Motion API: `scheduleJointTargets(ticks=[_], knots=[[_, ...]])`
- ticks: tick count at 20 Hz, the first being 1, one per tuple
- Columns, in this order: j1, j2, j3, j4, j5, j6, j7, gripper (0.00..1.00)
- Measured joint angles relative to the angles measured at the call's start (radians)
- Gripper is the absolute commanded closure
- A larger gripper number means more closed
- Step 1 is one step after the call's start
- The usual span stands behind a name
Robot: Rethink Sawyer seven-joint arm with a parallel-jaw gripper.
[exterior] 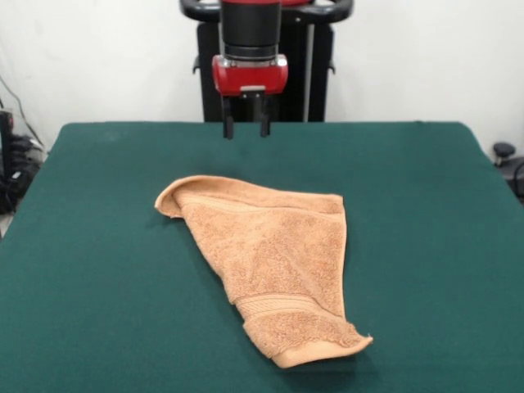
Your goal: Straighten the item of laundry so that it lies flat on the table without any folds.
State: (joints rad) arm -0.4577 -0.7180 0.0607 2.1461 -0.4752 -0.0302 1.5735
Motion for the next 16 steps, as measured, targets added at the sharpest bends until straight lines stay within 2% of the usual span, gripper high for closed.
scheduleJointTargets(ticks=[16], knots=[[-0.029, -0.013, 0.000, 0.000, -0.029, 0.000, 0.000, 0.00]])
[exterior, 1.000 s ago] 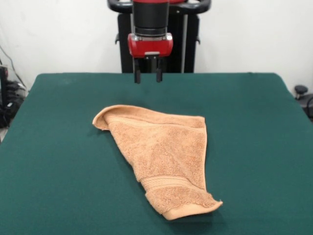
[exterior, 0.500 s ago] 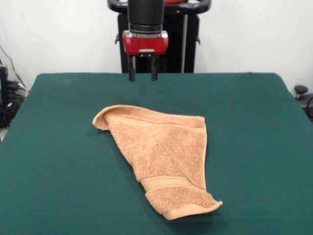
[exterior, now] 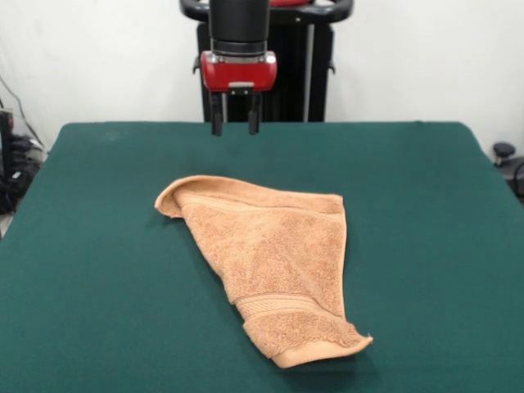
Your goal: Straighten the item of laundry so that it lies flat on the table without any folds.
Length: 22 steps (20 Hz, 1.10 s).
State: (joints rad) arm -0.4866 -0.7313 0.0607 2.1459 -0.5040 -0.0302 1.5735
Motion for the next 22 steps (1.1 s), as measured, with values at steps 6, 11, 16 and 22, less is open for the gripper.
scheduleJointTargets(ticks=[6, 11, 16, 22], knots=[[-0.008, -0.001, 0.000, 0.000, -0.011, 0.000, 0.000, 0.00], [-0.024, -0.006, 0.002, 0.000, -0.011, 0.000, 0.000, 0.00], [-0.039, -0.011, 0.003, 0.000, -0.011, 0.000, 0.000, 0.00], [-0.048, -0.011, 0.003, 0.000, -0.011, 0.000, 0.000, 0.00]])
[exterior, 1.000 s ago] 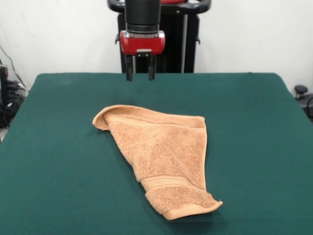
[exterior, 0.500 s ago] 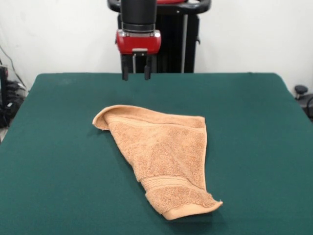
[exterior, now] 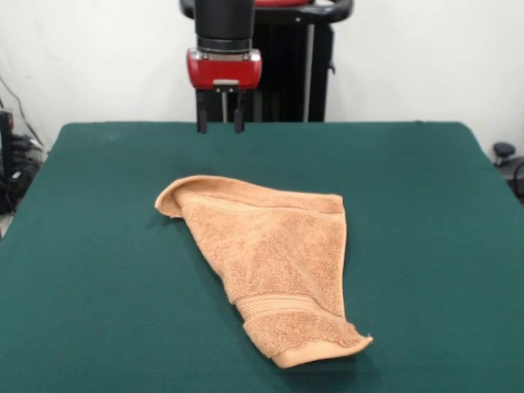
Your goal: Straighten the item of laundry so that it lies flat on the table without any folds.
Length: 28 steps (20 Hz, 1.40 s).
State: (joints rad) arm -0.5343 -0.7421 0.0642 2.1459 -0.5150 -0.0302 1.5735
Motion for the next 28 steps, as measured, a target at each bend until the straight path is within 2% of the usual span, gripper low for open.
scheduleJointTargets(ticks=[20, 28], knots=[[-0.019, -0.003, 0.022, -0.001, -0.004, 0.000, 0.000, 0.00], [-0.051, 0.099, 0.030, -0.032, -0.055, 0.000, 0.000, 0.00]])
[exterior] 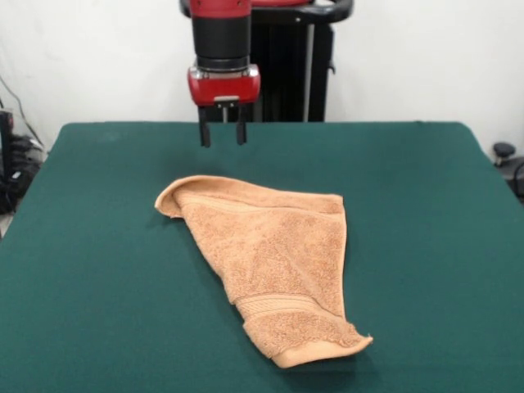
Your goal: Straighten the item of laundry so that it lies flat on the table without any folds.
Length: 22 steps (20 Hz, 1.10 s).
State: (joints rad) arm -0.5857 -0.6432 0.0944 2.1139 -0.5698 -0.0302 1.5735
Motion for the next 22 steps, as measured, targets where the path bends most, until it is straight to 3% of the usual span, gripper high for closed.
scheduleJointTargets(ticks=[13, 22], knots=[[-0.072, 0.023, 0.054, -0.002, -0.018, 0.000, 0.000, 0.00], [-0.113, -0.040, 0.105, -0.002, -0.018, 0.046, 0.000, 0.00]])
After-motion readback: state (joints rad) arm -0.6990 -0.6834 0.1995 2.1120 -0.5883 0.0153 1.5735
